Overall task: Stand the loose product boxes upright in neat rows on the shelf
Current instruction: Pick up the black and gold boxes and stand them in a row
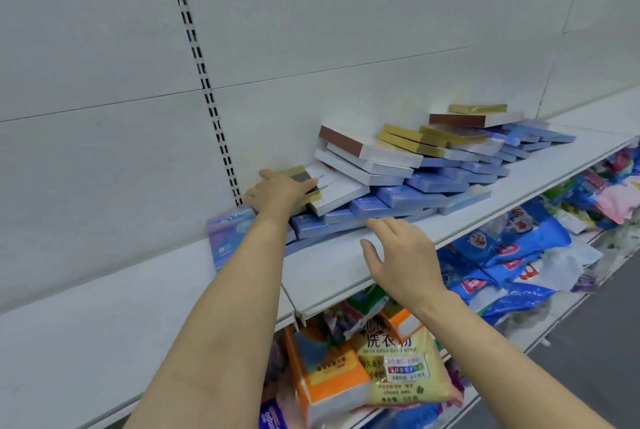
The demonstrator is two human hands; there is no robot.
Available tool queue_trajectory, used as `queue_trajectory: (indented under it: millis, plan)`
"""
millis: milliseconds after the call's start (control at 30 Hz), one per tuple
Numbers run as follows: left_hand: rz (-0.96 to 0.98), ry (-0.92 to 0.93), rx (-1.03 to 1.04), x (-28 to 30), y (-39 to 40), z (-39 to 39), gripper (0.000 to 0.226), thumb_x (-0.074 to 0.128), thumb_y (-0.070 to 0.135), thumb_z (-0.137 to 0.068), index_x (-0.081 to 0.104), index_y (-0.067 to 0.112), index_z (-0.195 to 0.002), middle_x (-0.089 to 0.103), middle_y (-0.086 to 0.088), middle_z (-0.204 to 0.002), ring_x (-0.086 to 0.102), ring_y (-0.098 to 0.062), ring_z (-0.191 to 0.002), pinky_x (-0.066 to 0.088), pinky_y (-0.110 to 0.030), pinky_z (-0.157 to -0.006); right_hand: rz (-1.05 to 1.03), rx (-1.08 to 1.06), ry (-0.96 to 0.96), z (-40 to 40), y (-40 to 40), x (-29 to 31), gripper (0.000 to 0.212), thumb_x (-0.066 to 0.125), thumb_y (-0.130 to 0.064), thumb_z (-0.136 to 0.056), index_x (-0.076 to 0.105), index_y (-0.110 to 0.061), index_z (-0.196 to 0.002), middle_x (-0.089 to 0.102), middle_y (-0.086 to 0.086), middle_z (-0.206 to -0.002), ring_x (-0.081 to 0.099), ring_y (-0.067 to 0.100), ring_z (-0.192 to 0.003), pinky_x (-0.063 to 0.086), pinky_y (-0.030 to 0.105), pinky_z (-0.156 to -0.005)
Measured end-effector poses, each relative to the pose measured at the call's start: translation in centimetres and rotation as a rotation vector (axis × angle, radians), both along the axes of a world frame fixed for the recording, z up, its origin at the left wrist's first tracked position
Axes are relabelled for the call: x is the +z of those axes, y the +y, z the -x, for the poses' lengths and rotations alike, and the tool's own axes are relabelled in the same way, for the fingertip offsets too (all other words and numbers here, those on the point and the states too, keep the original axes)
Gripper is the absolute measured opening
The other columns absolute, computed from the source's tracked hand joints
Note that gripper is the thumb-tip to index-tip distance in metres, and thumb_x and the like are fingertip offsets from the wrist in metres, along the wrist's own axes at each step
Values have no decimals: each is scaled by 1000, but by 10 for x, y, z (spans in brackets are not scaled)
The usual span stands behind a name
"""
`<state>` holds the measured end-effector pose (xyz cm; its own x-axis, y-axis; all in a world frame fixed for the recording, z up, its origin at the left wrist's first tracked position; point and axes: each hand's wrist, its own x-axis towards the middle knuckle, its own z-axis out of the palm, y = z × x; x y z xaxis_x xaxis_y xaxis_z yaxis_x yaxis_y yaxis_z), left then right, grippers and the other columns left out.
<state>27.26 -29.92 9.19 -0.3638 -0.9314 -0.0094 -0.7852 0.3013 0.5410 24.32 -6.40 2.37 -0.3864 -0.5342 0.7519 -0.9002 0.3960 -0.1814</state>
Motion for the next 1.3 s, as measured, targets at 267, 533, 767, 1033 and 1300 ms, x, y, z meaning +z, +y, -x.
queue_trajectory:
  millis: [267,533,767,1033,1300]
  plan:
    - [-283,372,107,11,-9,-15,75,84,39,-76,47,-2,-126,57,-14,-123,55,-34,-118,48,-38,-94,-58,100,-17,25,-5,5,26,77,-19,-77,70,-9,-100,69,2,-84,65,22,-72,54,32,-62]
    - [-190,1070,209,11,-31,-105,14,57,0,-92,58,13,-88,62,-10,-84,58,-23,-73,44,-31,-62,-101,252,-24,24,-85,29,21,74,-3,-73,70,-5,-93,70,9,-87,64,32,-79,53,36,-63]
    - [-122,1216,220,20,-38,-158,24,57,6,-95,62,10,-119,70,-7,-103,68,-15,-76,55,-27,-66,-542,253,122,0,-166,12,56,40,-39,-92,62,3,-121,63,21,-123,58,38,-116,39,46,-106]
    - [-171,1227,270,9,-44,-158,40,58,7,-94,53,12,-134,69,-10,-116,69,-22,-90,57,-37,-80,-314,168,52,-28,-149,2,54,35,-46,-96,67,-7,-75,65,11,-73,60,31,-72,47,38,-64]
    - [-228,1239,236,2,-40,-155,40,62,11,-93,53,22,-131,70,-6,-115,68,-28,-107,51,-50,-98,-720,7,-266,-46,-176,40,76,46,-58,-91,26,-6,-142,25,30,-149,29,45,-133,31,47,-104]
